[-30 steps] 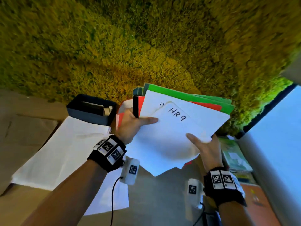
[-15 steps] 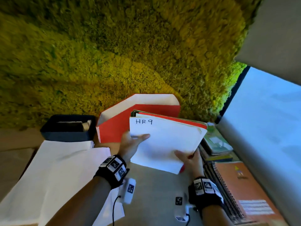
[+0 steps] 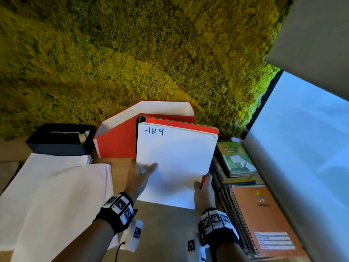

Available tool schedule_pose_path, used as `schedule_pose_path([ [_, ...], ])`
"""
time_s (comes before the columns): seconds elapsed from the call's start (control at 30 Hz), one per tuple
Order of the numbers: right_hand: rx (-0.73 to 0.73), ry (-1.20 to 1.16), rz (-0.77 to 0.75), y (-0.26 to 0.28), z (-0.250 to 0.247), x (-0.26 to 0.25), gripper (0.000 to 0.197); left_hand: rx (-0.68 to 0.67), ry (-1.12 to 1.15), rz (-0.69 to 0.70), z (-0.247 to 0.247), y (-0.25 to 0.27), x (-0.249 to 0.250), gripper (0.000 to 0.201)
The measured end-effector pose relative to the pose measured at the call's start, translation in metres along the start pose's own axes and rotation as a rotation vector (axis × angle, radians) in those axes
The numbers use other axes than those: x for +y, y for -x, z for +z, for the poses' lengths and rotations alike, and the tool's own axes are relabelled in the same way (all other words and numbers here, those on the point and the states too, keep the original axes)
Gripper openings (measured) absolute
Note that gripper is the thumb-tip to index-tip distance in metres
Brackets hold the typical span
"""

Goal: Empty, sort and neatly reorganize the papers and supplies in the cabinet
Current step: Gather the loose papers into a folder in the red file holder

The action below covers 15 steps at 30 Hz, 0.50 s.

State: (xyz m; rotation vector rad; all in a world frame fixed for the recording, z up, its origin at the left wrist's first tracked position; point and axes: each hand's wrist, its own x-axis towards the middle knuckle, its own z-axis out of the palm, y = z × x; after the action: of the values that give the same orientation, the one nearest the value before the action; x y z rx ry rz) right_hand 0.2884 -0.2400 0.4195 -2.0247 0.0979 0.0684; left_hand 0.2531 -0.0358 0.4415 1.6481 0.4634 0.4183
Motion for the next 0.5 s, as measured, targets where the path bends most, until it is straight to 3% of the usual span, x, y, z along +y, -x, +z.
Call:
schedule_pose_path([
  [0.13,0.043,0.226,0.037,-0.001,-0.015,-0.006,0.05,-0.01,-0.05,-0.055,0.002,-0.008,-0.019,0.045],
  [0.23,-0.007,0.382,0.122,0.005,-0.018,-0.004,0.044,-0.052,-0.175,-0.209,0.011,-0.007,-0.041,0.098],
  [0.27,-0.026,0.438,0.138,0.009,-0.019,-0.002,0.041,-0.056,-0.261,-0.236,0.013,-0.004,-0.043,0.106],
  [0.37,-0.068,0.53,0.188,0.019,-0.022,0.008,0.041,0.043,-0.397,-0.319,0.019,0.009,-0.044,0.095],
  [0.5,-0.161,0.484,0.229,0.021,-0.027,0.019,0.042,0.104,-0.493,-0.447,0.029,0.019,-0.055,0.101],
])
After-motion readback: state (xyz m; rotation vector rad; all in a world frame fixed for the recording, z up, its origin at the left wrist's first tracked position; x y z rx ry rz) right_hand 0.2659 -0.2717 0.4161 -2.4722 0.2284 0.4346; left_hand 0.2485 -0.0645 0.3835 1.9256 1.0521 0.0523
